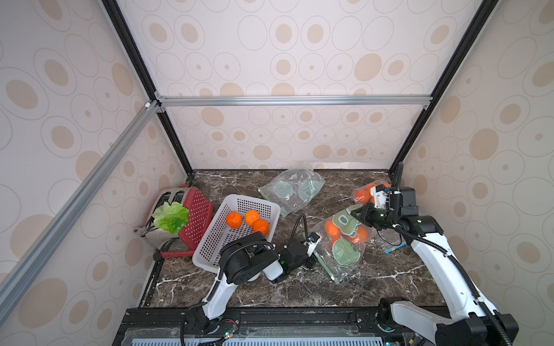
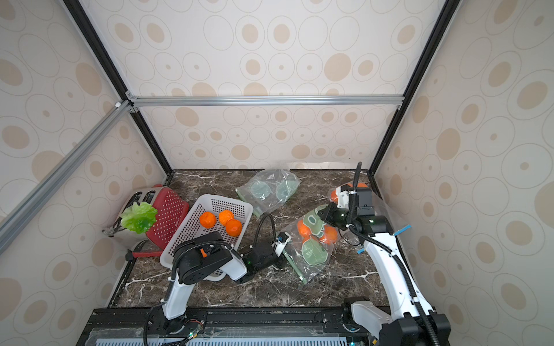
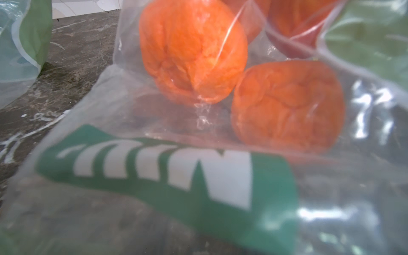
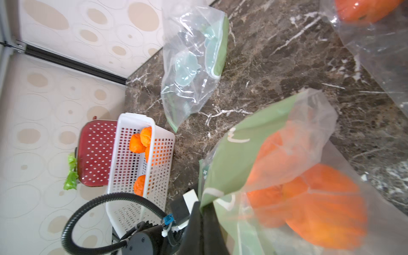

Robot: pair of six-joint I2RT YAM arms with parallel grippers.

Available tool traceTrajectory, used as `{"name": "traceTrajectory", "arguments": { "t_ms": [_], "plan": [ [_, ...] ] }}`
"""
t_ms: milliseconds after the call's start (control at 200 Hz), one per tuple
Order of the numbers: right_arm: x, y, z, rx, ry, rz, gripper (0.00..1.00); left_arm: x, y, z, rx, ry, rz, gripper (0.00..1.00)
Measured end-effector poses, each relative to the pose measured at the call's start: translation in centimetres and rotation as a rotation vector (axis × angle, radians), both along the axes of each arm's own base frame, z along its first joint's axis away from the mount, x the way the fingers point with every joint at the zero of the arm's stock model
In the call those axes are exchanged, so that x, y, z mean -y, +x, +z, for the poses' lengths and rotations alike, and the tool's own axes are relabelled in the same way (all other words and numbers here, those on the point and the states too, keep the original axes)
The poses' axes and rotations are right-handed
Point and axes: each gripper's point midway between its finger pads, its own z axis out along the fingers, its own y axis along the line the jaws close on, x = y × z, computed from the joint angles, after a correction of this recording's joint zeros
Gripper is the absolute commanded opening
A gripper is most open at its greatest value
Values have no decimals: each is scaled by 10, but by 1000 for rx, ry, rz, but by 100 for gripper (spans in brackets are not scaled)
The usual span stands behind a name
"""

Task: Open the zip-top bag and take out the orange
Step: Adjust the zipper food storage bag at the center of the board.

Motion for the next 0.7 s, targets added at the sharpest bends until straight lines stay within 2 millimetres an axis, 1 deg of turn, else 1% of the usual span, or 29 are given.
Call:
{"name": "traceTrajectory", "arguments": {
  "t_ms": [80, 245, 391, 431, 541, 701],
  "plan": [
    [-5, -1, 5, 34, 34, 20, 0, 1, 0, 0, -1, -1, -3, 51],
    [-8, -2, 5, 36, 49, 29, 0, 2, -1, 0, -4, -3, -6, 51],
    [-5, 0, 4, 38, 38, 17, 0, 2, -1, 0, -6, -6, -7, 53],
    [-3, 0, 2, 35, 26, 7, 1, 2, -1, 0, -7, -6, -8, 54],
    [6, 4, -11, 8, -22, -38, 2, 3, -2, 0, -11, -6, -14, 56],
    [22, 7, -43, -69, -105, -100, 2, 3, -8, 1, -40, 16, -43, 58]
  ]
}}
